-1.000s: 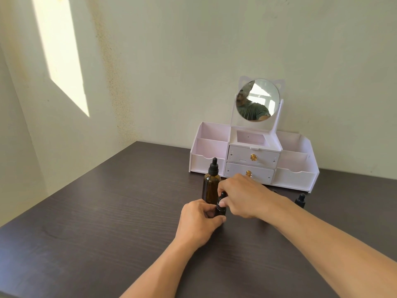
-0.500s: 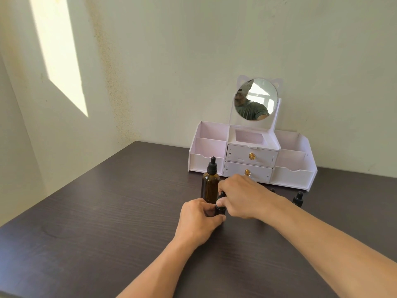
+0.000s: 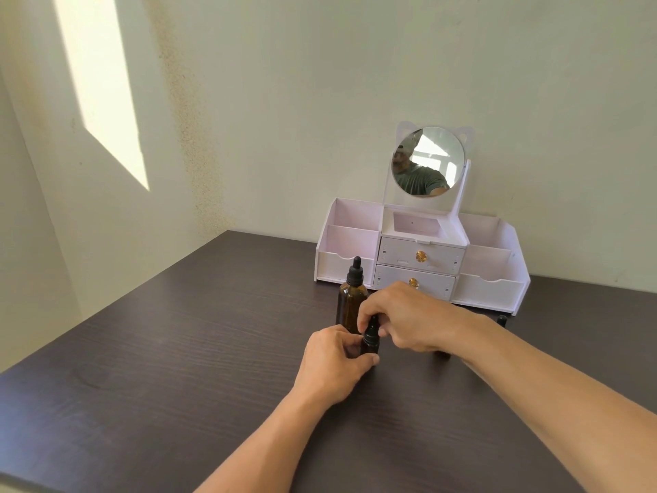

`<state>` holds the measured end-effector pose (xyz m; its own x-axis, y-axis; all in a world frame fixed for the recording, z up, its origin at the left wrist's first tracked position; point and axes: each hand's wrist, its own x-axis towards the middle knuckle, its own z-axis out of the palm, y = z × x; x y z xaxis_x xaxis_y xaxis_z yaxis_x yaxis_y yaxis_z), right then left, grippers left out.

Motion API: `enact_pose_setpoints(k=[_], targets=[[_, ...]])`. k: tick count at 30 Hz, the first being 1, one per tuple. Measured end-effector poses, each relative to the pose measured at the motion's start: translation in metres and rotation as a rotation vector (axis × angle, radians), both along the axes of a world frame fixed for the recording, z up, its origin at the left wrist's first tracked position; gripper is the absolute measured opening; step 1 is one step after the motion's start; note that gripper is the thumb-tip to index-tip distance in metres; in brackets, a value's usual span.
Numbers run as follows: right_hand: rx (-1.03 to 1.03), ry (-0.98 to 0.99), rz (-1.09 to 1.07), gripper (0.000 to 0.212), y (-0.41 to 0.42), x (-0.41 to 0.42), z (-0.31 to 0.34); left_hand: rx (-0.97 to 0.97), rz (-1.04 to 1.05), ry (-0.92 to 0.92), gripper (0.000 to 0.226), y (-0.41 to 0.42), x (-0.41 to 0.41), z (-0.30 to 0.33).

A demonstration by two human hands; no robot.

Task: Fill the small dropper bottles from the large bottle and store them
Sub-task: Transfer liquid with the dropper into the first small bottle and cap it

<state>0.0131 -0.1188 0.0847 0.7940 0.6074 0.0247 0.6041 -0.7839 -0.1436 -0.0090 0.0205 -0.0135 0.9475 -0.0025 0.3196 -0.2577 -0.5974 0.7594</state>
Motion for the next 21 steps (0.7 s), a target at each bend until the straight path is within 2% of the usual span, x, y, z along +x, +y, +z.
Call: enact_pose_setpoints(k=[9,16,18,21], targets=[[-0.045,-0.095,-0.044,0.014,0.005,0.001,-0.003,-0.008,0.022,-0.002,0.03,0.001,-0.001,-0.002],[-0.069,-0.174,-0.095,0.026,0.011,-0.006,-0.008,0.002,0.027,0.001,0.029,0.001,-0.001,-0.001],[-0.023,-0.159,-0.12,0.025,0.011,-0.007,-0.011,0.009,0.033,-0.003,0.028,0.001,-0.002,-0.001],[0.217,-0.059,-0.206,0.023,0.004,-0.008,-0.023,0.006,0.039,-0.007,0.024,0.002,-0.003,0.0]])
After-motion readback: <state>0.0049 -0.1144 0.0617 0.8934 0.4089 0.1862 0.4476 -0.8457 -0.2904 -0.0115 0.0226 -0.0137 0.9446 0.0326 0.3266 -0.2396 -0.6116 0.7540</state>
